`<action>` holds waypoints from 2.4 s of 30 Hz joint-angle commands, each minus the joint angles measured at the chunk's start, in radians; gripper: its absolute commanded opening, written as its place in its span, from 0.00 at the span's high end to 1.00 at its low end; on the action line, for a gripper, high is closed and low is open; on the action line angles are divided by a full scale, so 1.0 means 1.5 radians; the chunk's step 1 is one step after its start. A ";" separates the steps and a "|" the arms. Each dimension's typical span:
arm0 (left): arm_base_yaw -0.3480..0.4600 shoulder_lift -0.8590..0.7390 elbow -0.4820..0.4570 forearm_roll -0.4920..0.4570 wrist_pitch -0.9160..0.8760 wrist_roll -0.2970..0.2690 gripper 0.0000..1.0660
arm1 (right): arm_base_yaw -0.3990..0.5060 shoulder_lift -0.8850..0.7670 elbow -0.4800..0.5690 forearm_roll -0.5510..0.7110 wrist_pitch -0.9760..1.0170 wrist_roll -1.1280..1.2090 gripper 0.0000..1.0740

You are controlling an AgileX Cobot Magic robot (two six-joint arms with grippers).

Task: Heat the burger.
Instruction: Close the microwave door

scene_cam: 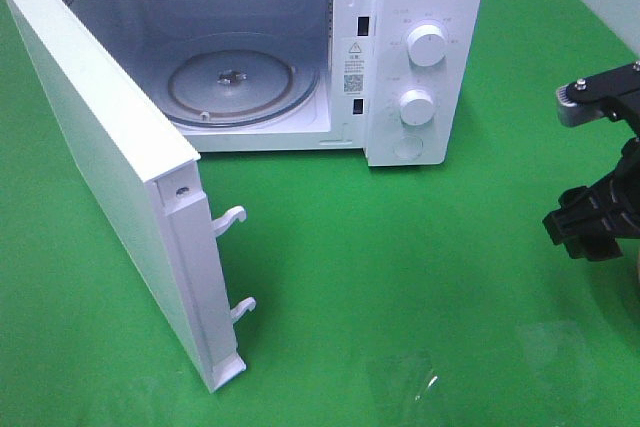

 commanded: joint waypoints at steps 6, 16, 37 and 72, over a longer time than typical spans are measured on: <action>0.003 -0.011 0.001 -0.001 -0.009 0.000 0.08 | 0.000 -0.116 -0.002 0.121 0.053 -0.109 0.20; 0.003 -0.011 0.001 -0.001 -0.009 0.000 0.08 | 0.000 -0.307 -0.002 0.178 0.131 -0.163 0.23; 0.003 -0.011 0.001 -0.001 -0.009 0.000 0.08 | -0.029 -0.692 0.077 0.185 0.261 -0.143 0.26; 0.003 -0.011 0.001 -0.001 -0.009 0.000 0.08 | -0.103 -0.915 0.114 0.205 0.251 -0.184 0.29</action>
